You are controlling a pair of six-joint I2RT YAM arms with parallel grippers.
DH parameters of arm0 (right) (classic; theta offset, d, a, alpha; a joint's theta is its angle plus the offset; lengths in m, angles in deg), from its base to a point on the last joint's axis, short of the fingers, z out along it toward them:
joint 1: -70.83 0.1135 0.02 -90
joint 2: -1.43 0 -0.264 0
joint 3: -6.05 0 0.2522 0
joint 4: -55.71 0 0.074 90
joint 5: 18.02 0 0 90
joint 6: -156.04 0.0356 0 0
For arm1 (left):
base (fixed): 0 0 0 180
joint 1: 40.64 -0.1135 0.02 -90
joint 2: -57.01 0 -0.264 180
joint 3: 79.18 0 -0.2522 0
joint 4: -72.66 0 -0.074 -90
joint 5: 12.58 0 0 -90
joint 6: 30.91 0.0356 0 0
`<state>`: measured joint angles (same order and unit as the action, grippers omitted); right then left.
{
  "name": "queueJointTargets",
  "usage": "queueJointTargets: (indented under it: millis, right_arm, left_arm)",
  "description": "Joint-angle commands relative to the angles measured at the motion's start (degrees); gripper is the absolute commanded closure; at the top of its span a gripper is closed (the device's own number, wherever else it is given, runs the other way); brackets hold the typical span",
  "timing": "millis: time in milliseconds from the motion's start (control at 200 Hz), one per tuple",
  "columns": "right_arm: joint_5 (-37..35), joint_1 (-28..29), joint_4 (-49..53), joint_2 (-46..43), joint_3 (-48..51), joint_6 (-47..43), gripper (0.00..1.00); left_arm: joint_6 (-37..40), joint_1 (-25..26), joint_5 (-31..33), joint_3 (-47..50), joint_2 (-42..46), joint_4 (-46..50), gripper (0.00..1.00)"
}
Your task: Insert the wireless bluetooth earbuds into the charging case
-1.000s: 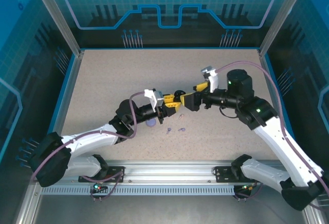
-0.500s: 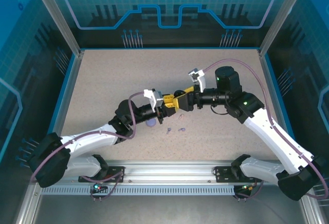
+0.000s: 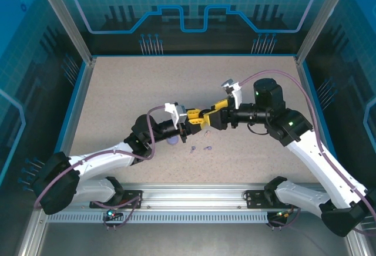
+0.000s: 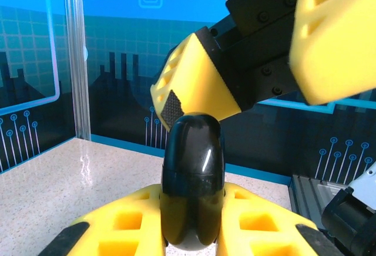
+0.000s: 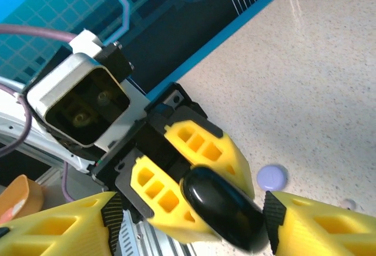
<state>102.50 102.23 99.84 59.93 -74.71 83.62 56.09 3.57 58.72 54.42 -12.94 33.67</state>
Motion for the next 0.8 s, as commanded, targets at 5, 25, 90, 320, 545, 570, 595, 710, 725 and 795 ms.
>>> queueJointTargets:
  millis: [5,25,90,320,545,570,595,710,725,795]
  right_arm:
    - [-4.3,-0.9,5.8,-0.9,-2.3,-5.6,0.28]
    - [-4.3,-1.0,5.8,-1.1,-2.3,-6.8,0.28]
    - [-3.9,-1.3,5.5,-1.9,-2.0,-11.6,0.23]
    - [2.0,-1.3,7.4,-4.4,-0.9,-35.6,0.13]
    - [7.3,0.3,11.6,-0.6,-3.3,-46.5,0.25]
    - [7.6,0.5,11.7,-0.1,-3.5,-46.8,0.28]
    - [8.0,0.6,11.7,0.4,-3.7,-47.0,0.3]
    - [8.7,1.3,11.0,2.4,-4.1,-47.4,0.37]
    - [8.6,1.3,11.0,2.5,-4.2,-47.4,0.38]
    - [8.3,1.3,10.9,3.6,-4.7,-47.4,0.46]
  left_arm:
    - [0.0,0.0,0.2,-0.6,1.2,-0.3,0.98]
    - [0.0,0.0,0.0,-0.6,1.4,0.0,0.97]
    - [-0.2,-0.1,-0.6,-0.5,2.2,0.5,0.97]
    - [-0.7,-0.1,-2.3,-0.4,4.8,3.2,0.97]
    - [-0.9,-0.1,-3.2,-0.4,4.5,2.5,0.97]
    - [-0.9,0.0,-3.3,-0.5,4.6,2.5,0.97]
    - [-0.8,0.0,-3.3,-0.5,4.5,2.5,0.97]
    - [-0.2,-0.1,-3.5,-0.7,4.6,3.0,0.97]
    - [-0.2,0.0,-3.5,-0.7,4.5,3.0,0.97]
    - [-0.2,-0.1,-3.5,-0.7,4.5,3.1,0.97]
